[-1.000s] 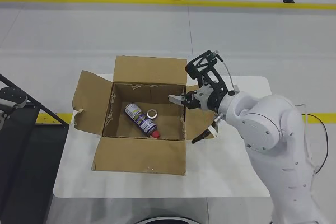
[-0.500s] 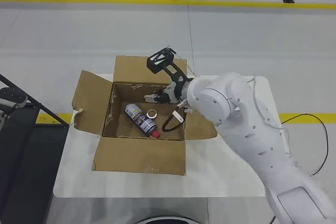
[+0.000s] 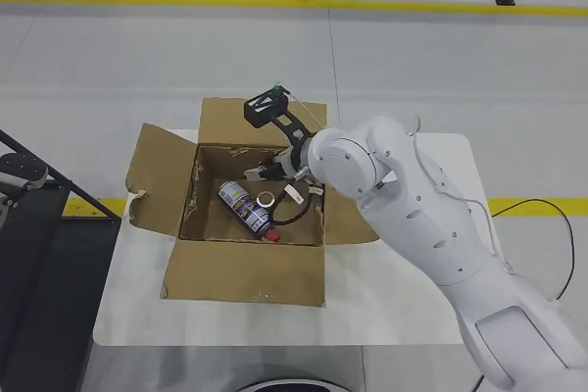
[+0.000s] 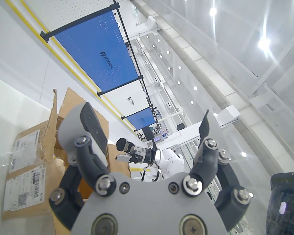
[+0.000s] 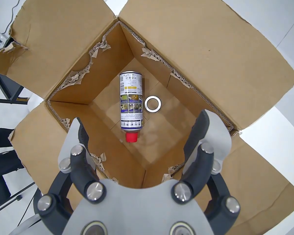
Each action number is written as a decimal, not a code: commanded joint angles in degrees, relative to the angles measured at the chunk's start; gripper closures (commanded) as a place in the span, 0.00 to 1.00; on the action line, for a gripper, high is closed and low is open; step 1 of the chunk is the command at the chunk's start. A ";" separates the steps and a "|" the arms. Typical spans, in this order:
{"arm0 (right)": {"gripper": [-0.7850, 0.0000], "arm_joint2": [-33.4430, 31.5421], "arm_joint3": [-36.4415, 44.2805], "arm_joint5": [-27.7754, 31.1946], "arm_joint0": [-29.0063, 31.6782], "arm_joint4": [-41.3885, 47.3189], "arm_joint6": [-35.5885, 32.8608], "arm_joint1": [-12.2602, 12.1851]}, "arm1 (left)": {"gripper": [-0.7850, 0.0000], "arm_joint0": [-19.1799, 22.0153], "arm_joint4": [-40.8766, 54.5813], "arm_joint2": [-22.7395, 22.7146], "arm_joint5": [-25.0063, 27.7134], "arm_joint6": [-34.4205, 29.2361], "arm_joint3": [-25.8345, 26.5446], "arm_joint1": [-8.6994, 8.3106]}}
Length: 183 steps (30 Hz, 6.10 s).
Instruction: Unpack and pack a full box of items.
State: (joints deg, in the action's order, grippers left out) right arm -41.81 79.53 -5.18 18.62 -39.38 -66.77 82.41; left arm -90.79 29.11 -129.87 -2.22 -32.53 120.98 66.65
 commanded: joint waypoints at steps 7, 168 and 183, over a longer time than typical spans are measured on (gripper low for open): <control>0.00 4.66 -12.29 3.36 -3.28 9.60 2.85 3.81 | 0.00 0.00 0.00 0.00 0.00 0.00 0.00 0.00; 0.28 15.88 -59.21 17.29 -8.44 -0.10 0.92 28.58 | 0.00 0.00 0.00 0.00 0.00 0.00 0.00 0.00; 0.28 15.88 -59.21 17.29 -8.44 -0.10 0.92 28.58 | 0.00 0.00 0.00 0.00 0.00 0.00 0.00 0.00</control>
State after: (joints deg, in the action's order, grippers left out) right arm -25.93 20.32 12.11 10.18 -39.48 -65.86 110.99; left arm -90.79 29.11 -129.87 -2.22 -32.53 120.98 66.65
